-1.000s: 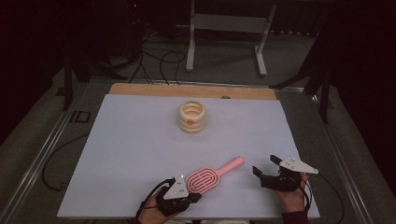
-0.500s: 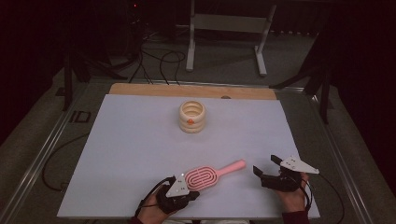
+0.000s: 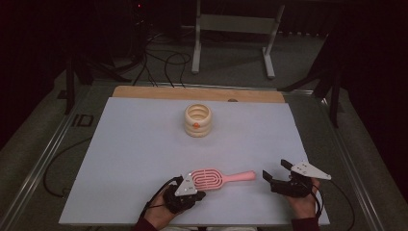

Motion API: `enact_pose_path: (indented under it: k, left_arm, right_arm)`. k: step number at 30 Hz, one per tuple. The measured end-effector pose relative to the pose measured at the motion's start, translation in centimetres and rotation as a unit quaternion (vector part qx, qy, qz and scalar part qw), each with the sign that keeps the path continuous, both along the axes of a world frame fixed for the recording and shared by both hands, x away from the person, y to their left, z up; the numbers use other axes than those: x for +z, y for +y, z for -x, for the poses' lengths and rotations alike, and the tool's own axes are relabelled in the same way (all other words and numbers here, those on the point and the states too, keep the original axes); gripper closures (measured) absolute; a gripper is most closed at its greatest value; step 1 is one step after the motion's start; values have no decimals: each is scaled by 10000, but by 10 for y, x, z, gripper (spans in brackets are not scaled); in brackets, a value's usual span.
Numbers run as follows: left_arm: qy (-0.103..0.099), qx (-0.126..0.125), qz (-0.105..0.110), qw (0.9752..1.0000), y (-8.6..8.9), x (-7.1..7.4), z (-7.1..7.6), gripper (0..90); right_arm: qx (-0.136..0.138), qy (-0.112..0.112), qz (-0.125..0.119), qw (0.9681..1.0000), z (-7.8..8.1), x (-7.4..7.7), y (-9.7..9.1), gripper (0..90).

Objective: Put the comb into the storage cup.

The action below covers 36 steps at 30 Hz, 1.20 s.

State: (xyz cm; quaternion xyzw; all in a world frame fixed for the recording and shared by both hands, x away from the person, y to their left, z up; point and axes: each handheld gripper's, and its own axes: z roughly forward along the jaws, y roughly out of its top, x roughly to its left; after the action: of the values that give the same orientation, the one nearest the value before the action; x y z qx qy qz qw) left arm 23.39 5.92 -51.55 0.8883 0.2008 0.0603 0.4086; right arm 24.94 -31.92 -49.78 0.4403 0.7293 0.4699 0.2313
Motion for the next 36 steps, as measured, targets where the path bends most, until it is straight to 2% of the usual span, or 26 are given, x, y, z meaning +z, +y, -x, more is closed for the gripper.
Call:
enact_pose_path:
  k: [11, 12, 17, 18, 23, 27, 32, 33, 34, 35, 36]
  left_arm:
    - [84, 304, 7, 9995, 4, -3, -16, 896]
    - [126, 395, -2, 9991, 4, -4, -20, 896]
    - [161, 539, -10, 9984, 4, -6, -25, 895]
    - [140, 638, -88, 9978, 3, -5, -29, 895]
    - [124, 722, 1, 9973, 1, -1, -38, 888]
    - [134, 743, -11, 9971, 1, -2, -38, 870]
    - [97, 775, 98, 9969, 6, 2, -35, 792]
    - [105, 780, 167, 9968, 8, 4, -34, 729]
    - [106, 798, 238, 9965, 11, 6, -34, 729]
    - [93, 816, 303, 9962, 15, 8, -33, 642]
    - [57, 871, 386, 9954, 19, 11, -31, 642]
  right_arm:
    - [-2, 14, 0, 10000, 0, 0, 0, 117]
    - [-7, 11, 2, 10000, 0, 0, 0, 117]
    - [-3, 26, -8, 10000, 0, 0, 0, 117]
    - [-9, 27, -7, 10000, -1, 0, 0, 117]
    - [-11, -5, 2, 10000, -1, 0, -1, 117]
    - [-9, -1, -13, 10000, 0, 0, -1, 117]
    - [-1, -2, -21, 10000, 0, 0, -1, 117]
    - [-3, -11, -15, 10000, 0, 0, -1, 116]
    - [-3, -11, -15, 10000, 0, 0, -1, 116]
    - [-13, 3, -28, 10000, 0, 0, -1, 116]
    - [-13, 3, -28, 10000, 0, 0, -1, 116]
